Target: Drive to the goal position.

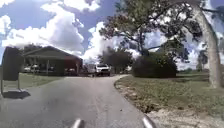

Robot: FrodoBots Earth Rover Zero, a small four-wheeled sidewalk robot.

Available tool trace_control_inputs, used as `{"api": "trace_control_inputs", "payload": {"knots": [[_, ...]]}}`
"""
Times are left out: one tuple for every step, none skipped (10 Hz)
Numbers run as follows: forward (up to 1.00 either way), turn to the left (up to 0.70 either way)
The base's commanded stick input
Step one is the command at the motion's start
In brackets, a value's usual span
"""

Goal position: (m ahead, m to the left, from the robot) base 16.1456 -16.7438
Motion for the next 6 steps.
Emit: {"api": "trace_control_inputs", "payload": {"knots": [[0.7, 0.35], [0.7, 0.35], [0.7, 0.35], [0.7, 0.35], [0.7, 0.35], [0.7, 0.35]]}}
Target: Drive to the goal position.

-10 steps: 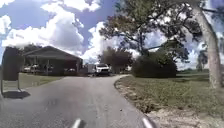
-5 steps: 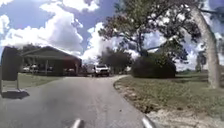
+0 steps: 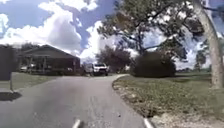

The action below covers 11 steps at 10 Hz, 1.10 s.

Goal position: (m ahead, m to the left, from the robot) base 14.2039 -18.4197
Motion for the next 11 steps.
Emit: {"api": "trace_control_inputs", "payload": {"knots": [[0.7, 0.35], [0.7, 0.35], [0.7, 0.31], [0.7, 0.0], [0.7, 0.0], [0.7, 0.0], [0.7, 0.0], [0.7, 0.0], [0.7, 0.0], [0.7, 0.0], [0.7, 0.0]]}}
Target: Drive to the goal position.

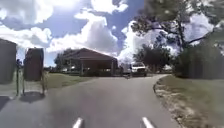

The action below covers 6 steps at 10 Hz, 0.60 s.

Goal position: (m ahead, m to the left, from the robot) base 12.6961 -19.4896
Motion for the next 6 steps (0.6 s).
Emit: {"api": "trace_control_inputs", "payload": {"knots": [[0.7, 0.0], [0.7, 0.0], [0.7, 0.0], [0.7, 0.0], [0.7, 0.0], [0.7, 0.0]]}}
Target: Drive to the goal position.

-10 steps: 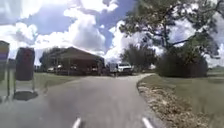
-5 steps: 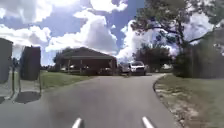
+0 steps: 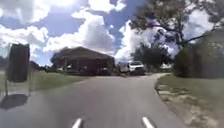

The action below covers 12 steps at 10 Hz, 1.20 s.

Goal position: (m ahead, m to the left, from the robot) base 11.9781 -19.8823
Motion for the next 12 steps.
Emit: {"api": "trace_control_inputs", "payload": {"knots": [[0.7, 0.0], [0.7, 0.0], [0.7, 0.0], [0.7, 0.0], [0.7, 0.0], [0.7, 0.0], [0.7, 0.0], [0.7, 0.0], [0.7, 0.0], [0.7, 0.0], [0.7, 0.0], [0.7, 0.0]]}}
